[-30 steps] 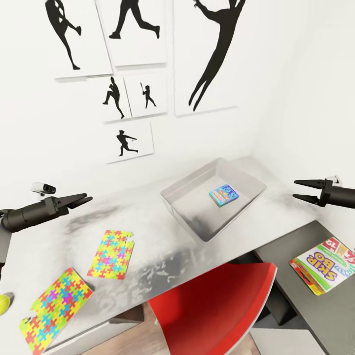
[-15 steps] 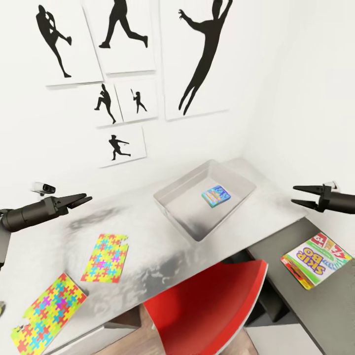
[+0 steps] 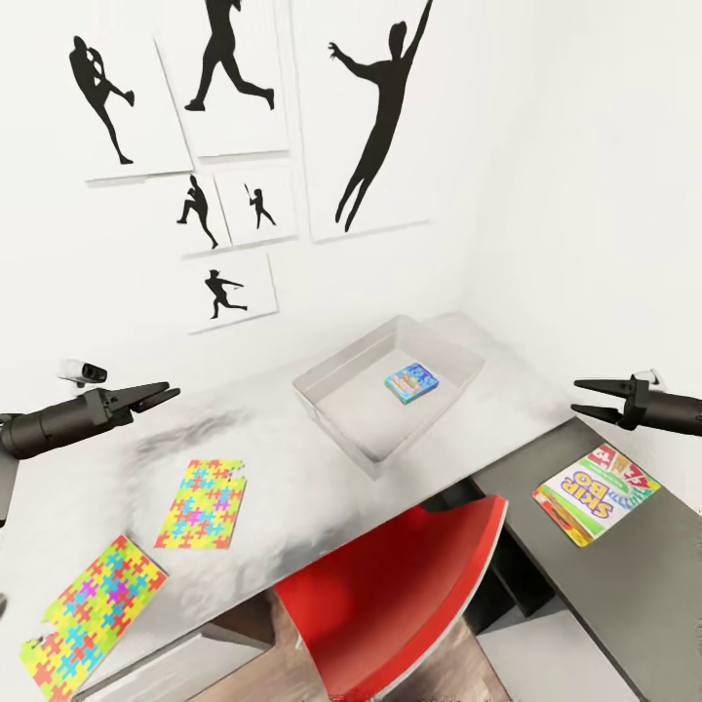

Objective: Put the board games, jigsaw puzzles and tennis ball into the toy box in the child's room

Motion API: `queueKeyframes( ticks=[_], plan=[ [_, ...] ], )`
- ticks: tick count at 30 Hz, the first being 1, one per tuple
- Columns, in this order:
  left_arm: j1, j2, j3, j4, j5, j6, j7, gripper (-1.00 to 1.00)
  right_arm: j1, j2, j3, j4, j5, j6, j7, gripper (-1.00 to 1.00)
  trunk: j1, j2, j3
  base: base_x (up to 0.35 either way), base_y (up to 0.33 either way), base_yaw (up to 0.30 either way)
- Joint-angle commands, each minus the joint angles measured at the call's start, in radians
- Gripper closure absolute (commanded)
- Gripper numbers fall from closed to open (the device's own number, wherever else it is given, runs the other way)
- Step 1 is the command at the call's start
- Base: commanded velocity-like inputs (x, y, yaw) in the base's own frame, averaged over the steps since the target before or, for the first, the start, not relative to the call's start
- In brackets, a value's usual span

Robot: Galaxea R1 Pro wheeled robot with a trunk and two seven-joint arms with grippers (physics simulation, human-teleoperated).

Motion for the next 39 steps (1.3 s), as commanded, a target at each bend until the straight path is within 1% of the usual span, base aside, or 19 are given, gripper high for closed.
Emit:
queueKeyframes(
  ticks=[1,7,17,25,28,32,34,39],
  plan=[
    [-0.001,0.001,0.000,0.000,0.001,0.011,-0.002,-1.00,0.003,-0.001,0.006,0.001,-0.005,0.005,0.003,-1.00,0.000,-0.002,0.000,-0.164,0.000,-0.074],
    [-0.001,0.001,-0.003,0.000,0.000,0.014,-0.003,-1.00,0.010,-0.001,0.003,0.001,-0.006,0.000,0.003,-1.00,0.000,-0.002,0.009,-0.132,0.000,-0.072],
    [-0.001,0.003,-0.005,-0.007,0.000,0.013,-0.002,-1.00,0.011,-0.006,-0.008,0.001,-0.006,-0.002,0.010,-1.00,0.000,-0.002,0.025,-0.017,0.000,-0.067],
    [-0.001,0.004,-0.004,-0.017,-0.001,0.014,-0.003,-1.00,0.015,-0.018,-0.039,0.002,-0.005,-0.007,0.011,-1.00,0.000,-0.002,0.038,-0.041,0.000,-0.014],
    [-0.002,0.004,-0.004,-0.023,-0.001,0.014,-0.003,-1.00,0.025,-0.020,-0.044,0.002,-0.005,-0.019,0.011,-1.00,0.000,-0.002,0.043,-0.127,0.000,-0.003],
    [-0.002,0.006,-0.004,-0.037,-0.001,0.015,-0.004,-1.00,0.041,-0.021,-0.063,0.003,-0.005,-0.041,0.015,-1.00,0.000,-0.002,0.049,-0.065,0.000,-0.005],
    [-0.002,0.006,-0.003,-0.045,-0.001,0.015,-0.004,-1.00,0.045,-0.021,-0.073,0.003,-0.005,-0.046,0.021,-1.00,0.000,-0.002,0.053,-0.024,0.000,-0.038],
    [-0.002,0.006,-0.003,-0.055,-0.001,0.016,-0.004,-1.00,0.061,-0.022,-0.083,0.002,-0.006,-0.051,0.029,-1.00,0.000,-0.002,0.061,-0.009,0.000,-0.067]
  ],
)
